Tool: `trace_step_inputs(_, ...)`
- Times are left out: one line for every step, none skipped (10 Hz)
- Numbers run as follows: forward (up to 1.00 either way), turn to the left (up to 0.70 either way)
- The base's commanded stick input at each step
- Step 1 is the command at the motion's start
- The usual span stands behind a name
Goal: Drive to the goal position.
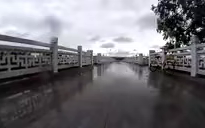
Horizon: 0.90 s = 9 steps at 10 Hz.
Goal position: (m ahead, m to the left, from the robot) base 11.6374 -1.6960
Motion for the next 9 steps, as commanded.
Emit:
trace_step_inputs(0.39, 0.00)
trace_step_inputs(0.39, 0.00)
trace_step_inputs(0.45, 0.00)
trace_step_inputs(0.52, 0.00)
trace_step_inputs(0.52, 0.00)
trace_step_inputs(0.45, 0.00)
trace_step_inputs(0.39, 0.00)
trace_step_inputs(0.39, 0.00)
trace_step_inputs(0.40, 0.00)
